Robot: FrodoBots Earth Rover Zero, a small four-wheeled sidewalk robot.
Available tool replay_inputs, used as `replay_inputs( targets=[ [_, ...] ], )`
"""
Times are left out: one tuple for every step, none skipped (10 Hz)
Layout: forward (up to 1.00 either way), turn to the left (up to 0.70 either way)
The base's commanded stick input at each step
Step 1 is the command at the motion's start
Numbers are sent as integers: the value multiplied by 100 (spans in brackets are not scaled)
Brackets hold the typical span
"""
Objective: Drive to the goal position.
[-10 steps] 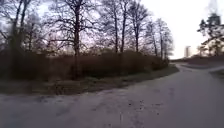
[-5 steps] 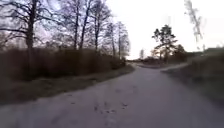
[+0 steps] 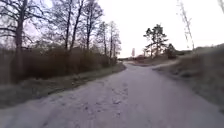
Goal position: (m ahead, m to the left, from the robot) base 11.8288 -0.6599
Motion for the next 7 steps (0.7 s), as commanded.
replay_inputs(
  targets=[
    [100, 1],
    [100, 1],
    [100, 1],
    [100, 1],
    [100, 1],
    [100, -3],
    [100, -12]
  ],
)
